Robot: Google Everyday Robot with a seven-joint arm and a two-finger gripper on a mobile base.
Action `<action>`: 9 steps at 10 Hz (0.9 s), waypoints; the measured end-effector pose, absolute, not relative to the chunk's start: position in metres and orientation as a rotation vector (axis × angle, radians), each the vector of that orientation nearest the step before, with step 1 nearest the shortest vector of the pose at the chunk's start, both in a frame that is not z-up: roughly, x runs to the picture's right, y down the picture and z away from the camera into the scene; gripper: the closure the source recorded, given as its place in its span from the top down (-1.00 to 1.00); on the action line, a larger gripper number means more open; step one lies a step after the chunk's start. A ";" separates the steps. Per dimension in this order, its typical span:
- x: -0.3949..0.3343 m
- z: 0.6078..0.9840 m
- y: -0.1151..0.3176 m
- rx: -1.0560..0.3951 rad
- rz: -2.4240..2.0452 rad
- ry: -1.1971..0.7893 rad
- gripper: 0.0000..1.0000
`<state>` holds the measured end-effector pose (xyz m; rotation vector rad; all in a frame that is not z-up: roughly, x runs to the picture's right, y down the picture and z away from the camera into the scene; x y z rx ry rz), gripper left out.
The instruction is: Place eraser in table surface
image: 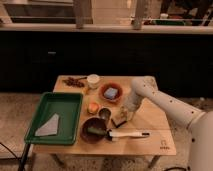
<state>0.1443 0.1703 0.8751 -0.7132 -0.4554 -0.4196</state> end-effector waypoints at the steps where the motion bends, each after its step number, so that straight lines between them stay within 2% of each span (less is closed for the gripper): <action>1: 0.145 0.879 0.171 -0.715 -0.413 -0.452 0.53; 2: 0.146 0.880 0.173 -0.718 -0.413 -0.450 0.60; 9: 0.178 0.890 0.171 -0.737 -0.374 -0.417 0.60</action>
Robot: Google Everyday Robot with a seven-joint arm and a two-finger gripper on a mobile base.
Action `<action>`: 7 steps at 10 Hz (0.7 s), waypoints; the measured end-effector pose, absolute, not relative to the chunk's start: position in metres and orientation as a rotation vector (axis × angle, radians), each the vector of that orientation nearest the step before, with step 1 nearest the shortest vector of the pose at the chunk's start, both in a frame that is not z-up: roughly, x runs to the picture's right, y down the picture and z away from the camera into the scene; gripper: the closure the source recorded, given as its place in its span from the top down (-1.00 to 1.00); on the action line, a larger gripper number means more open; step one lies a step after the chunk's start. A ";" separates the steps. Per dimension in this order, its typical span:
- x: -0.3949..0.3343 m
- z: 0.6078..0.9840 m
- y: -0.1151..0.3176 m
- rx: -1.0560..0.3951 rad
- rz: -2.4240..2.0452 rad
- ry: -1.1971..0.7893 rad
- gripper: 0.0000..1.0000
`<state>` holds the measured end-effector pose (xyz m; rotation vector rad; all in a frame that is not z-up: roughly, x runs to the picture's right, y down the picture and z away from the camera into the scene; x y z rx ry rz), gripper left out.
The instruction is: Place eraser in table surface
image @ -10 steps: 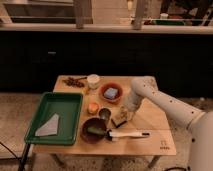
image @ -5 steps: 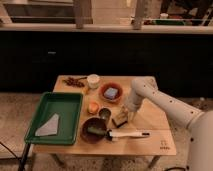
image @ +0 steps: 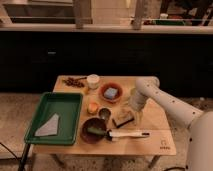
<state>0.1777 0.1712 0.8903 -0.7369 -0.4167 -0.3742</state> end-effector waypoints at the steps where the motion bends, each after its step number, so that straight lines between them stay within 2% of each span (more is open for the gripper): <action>1: 0.177 0.890 0.169 -0.739 -0.378 -0.413 0.60; 7: 0.189 0.872 0.140 -0.719 -0.350 -0.382 0.60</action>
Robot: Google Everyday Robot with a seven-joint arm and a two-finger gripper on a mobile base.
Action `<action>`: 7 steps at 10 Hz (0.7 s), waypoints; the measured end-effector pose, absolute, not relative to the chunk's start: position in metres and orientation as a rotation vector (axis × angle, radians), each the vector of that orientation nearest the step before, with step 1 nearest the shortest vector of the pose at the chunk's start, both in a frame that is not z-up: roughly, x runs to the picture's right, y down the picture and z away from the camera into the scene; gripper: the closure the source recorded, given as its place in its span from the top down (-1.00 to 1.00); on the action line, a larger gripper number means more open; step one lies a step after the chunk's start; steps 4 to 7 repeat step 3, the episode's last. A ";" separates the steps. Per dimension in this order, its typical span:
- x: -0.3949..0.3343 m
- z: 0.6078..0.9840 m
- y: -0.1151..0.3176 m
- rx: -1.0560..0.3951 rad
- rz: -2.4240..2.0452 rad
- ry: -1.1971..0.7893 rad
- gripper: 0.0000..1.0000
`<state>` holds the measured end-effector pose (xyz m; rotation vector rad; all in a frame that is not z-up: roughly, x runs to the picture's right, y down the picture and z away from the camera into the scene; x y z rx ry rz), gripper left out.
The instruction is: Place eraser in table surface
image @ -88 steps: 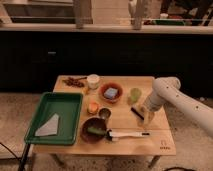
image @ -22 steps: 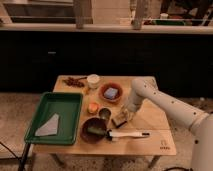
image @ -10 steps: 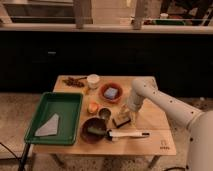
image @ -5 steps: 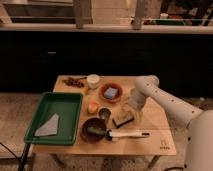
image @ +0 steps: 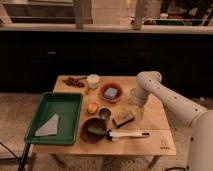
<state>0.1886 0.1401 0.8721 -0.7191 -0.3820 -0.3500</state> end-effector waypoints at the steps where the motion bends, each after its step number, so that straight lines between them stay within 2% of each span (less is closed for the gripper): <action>1: 0.192 0.867 0.135 -0.713 -0.346 -0.377 0.60; 7: 0.202 0.857 0.125 -0.700 -0.336 -0.367 0.60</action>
